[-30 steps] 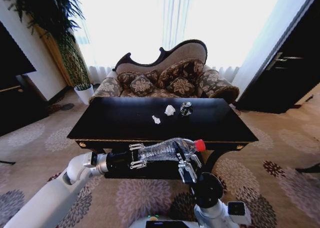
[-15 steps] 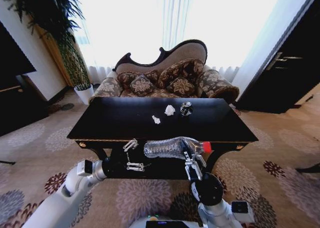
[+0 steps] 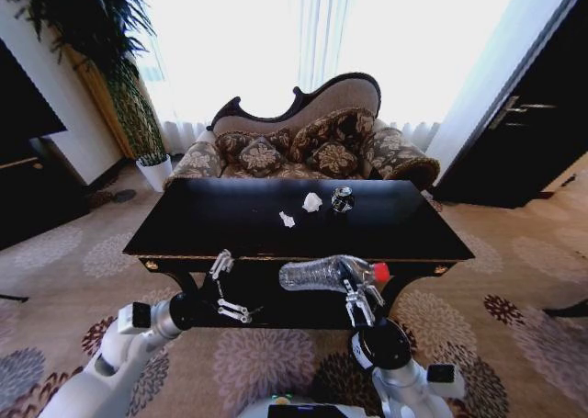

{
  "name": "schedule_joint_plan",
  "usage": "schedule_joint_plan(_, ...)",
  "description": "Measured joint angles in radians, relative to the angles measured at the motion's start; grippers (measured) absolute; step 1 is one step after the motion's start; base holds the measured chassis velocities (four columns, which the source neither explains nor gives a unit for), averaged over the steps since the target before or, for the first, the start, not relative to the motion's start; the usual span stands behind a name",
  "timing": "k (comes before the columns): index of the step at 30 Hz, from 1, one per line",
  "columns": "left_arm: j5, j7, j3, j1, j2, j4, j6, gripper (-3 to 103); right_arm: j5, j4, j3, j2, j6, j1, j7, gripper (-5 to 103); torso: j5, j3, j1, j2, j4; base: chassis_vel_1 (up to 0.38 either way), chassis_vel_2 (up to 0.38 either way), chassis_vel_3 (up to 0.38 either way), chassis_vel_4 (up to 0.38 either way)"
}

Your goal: Move to the front of the table and place the trash on the table into the trash bin.

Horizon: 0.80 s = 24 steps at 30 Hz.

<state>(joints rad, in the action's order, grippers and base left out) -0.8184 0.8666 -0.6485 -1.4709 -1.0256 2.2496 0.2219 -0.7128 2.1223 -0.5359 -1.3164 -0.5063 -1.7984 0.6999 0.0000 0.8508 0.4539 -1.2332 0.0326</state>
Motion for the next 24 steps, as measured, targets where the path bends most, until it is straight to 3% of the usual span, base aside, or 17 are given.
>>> schedule_joint_plan(6, -0.037, -0.047, -0.028, -0.03, -0.073, 0.042, -0.014, 100, 0.06, -0.142, -0.018, 0.011, -0.056, 0.023, 0.031, 23, 0.0001, 0.0, 0.0, 0.0, -0.0001, 0.0, 0.0, 0.0, 0.0)
schedule_joint_plan(11, -0.07, -0.07, -0.065, -0.04, -0.109, 0.05, -0.024, 100, 0.182, -0.277, -0.03, 0.016, -0.108, 0.065, 0.013, 23, 0.0, 0.0, 0.0, 0.0, 0.0, 0.0, 0.0, 0.0, 0.0)
schedule_joint_plan(15, -0.112, -0.085, -0.128, -0.035, -0.107, 0.051, -0.026, 100, 0.313, -0.388, -0.011, 0.016, -0.115, 0.12, -0.139, 23, -0.0002, 0.0, 0.0, 0.0, -0.0001, 0.0, 0.0, 0.0, 0.0)
schedule_joint_plan(16, -0.112, -0.085, -0.128, -0.035, -0.107, 0.051, -0.026, 100, 0.313, -0.388, -0.011, 0.016, -0.115, 0.12, -0.139, 23, -0.0002, 0.0, 0.0, 0.0, -0.0001, 0.0, 0.0, 0.0, 0.0)
schedule_joint_plan(19, -0.146, -0.094, -0.168, -0.031, -0.105, 0.051, -0.03, 100, 0.444, -0.469, -0.007, 0.014, -0.108, 0.154, -0.231, 23, -0.0002, 0.0, 0.0, 0.0, -0.0001, 0.0, 0.0, 0.0, 0.0)
schedule_joint_plan(21, -0.153, -0.096, -0.175, -0.03, -0.105, 0.051, -0.031, 100, 0.466, -0.485, -0.006, 0.014, -0.103, 0.16, -0.247, 23, -0.0002, 0.0, 0.0, 0.0, -0.0001, 0.0, 0.0, 0.0, 0.0)
schedule_joint_plan(23, -0.178, -0.103, -0.198, -0.025, -0.103, 0.045, -0.033, 100, 0.546, -0.565, 0.003, 0.015, -0.075, 0.189, -0.341, 23, -0.0001, 0.0, 0.0, 0.0, 0.0, 0.0, 0.0, 0.0, 0.0)
schedule_joint_plan(24, -0.178, -0.103, -0.198, -0.025, -0.103, 0.045, -0.033, 100, 0.546, -0.565, 0.003, 0.015, -0.075, 0.189, -0.341, 23, -0.0001, 0.0, 0.0, 0.0, 0.0, 0.0, 0.0, 0.0, 0.0)
